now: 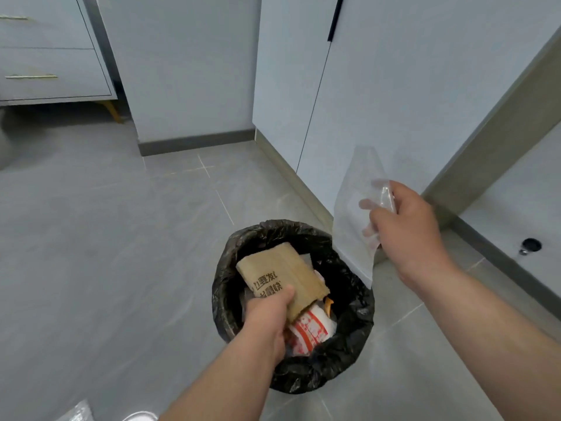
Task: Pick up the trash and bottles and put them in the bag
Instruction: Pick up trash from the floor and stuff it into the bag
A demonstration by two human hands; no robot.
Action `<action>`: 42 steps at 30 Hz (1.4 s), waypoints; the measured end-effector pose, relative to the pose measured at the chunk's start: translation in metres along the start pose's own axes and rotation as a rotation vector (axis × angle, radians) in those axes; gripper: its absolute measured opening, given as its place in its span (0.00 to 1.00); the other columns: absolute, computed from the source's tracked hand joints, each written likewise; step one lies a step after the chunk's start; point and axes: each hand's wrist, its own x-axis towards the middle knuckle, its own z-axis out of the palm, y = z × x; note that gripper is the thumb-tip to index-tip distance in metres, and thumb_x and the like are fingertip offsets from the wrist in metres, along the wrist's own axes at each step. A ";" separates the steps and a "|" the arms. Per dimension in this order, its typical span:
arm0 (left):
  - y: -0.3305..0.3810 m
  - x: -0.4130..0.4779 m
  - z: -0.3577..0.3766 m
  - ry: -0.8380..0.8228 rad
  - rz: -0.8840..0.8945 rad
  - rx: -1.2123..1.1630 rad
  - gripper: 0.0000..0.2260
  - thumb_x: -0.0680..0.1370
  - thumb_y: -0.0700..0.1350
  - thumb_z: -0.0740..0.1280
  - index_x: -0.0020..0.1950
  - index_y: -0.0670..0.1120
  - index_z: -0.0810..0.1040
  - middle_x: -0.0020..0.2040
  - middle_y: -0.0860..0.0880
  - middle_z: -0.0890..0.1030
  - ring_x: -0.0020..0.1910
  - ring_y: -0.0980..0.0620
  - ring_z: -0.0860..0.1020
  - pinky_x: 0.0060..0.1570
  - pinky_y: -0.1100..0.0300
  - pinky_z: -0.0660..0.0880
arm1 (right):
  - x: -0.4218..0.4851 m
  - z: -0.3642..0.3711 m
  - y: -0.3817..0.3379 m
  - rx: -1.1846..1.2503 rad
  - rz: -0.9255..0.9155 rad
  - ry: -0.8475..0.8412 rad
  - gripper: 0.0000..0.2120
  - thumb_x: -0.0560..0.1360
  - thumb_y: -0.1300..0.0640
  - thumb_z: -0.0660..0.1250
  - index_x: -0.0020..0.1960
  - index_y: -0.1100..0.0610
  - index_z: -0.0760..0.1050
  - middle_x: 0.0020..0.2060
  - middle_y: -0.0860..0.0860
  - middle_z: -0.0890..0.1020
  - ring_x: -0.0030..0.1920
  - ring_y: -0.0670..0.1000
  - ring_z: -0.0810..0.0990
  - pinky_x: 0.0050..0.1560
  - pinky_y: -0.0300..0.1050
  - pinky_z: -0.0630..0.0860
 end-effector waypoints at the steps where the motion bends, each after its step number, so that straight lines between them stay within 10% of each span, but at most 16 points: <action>1: -0.002 0.003 0.002 0.013 -0.015 0.058 0.21 0.71 0.38 0.73 0.62 0.43 0.71 0.51 0.39 0.81 0.45 0.40 0.81 0.35 0.49 0.79 | 0.000 0.001 0.003 -0.016 -0.003 -0.016 0.22 0.73 0.67 0.57 0.56 0.42 0.74 0.50 0.46 0.82 0.33 0.43 0.79 0.34 0.43 0.76; 5: 0.004 -0.008 0.006 0.147 0.114 0.327 0.26 0.66 0.43 0.74 0.59 0.42 0.66 0.50 0.42 0.76 0.48 0.41 0.78 0.47 0.43 0.80 | 0.000 0.004 0.012 -0.100 -0.010 -0.058 0.26 0.73 0.67 0.57 0.66 0.46 0.71 0.50 0.43 0.81 0.35 0.47 0.79 0.33 0.36 0.76; 9: 0.019 -0.042 -0.018 0.215 0.655 0.867 0.25 0.70 0.50 0.67 0.67 0.49 0.67 0.63 0.50 0.73 0.60 0.47 0.74 0.58 0.52 0.73 | -0.011 0.019 0.022 -0.298 -0.105 -0.235 0.23 0.76 0.63 0.59 0.67 0.45 0.71 0.51 0.40 0.80 0.40 0.44 0.78 0.38 0.33 0.73; 13: 0.014 -0.047 -0.058 0.243 0.882 1.555 0.41 0.75 0.63 0.60 0.78 0.43 0.46 0.79 0.45 0.45 0.78 0.49 0.41 0.75 0.56 0.43 | -0.032 0.050 0.046 -0.720 -0.187 -0.710 0.29 0.74 0.41 0.64 0.72 0.44 0.64 0.67 0.46 0.73 0.65 0.48 0.72 0.63 0.44 0.69; 20: 0.005 -0.026 -0.095 -0.051 0.845 1.369 0.57 0.64 0.67 0.70 0.74 0.51 0.31 0.73 0.59 0.27 0.70 0.62 0.26 0.72 0.64 0.37 | -0.050 0.076 0.093 -0.929 -0.054 -1.003 0.35 0.75 0.33 0.53 0.77 0.40 0.43 0.79 0.51 0.44 0.78 0.52 0.42 0.75 0.50 0.45; 30: 0.011 -0.021 -0.100 -0.051 0.909 1.419 0.58 0.64 0.69 0.70 0.76 0.49 0.34 0.74 0.55 0.28 0.71 0.59 0.28 0.72 0.62 0.38 | -0.045 0.092 0.108 -0.962 0.031 -1.064 0.40 0.70 0.26 0.52 0.76 0.38 0.43 0.79 0.51 0.45 0.78 0.54 0.45 0.77 0.52 0.46; 36: 0.042 -0.024 -0.096 0.137 0.980 1.685 0.40 0.77 0.63 0.57 0.78 0.46 0.40 0.78 0.44 0.37 0.77 0.47 0.35 0.75 0.53 0.42 | -0.041 0.112 0.083 -0.808 0.012 -0.885 0.34 0.76 0.36 0.56 0.77 0.47 0.53 0.76 0.51 0.59 0.76 0.53 0.58 0.75 0.49 0.55; 42: 0.055 -0.066 -0.177 0.251 0.891 1.469 0.33 0.80 0.58 0.54 0.79 0.46 0.44 0.79 0.46 0.39 0.77 0.50 0.37 0.73 0.59 0.39 | -0.060 0.143 0.074 -0.691 0.092 -0.954 0.28 0.78 0.37 0.54 0.75 0.46 0.60 0.75 0.50 0.63 0.74 0.53 0.61 0.75 0.52 0.56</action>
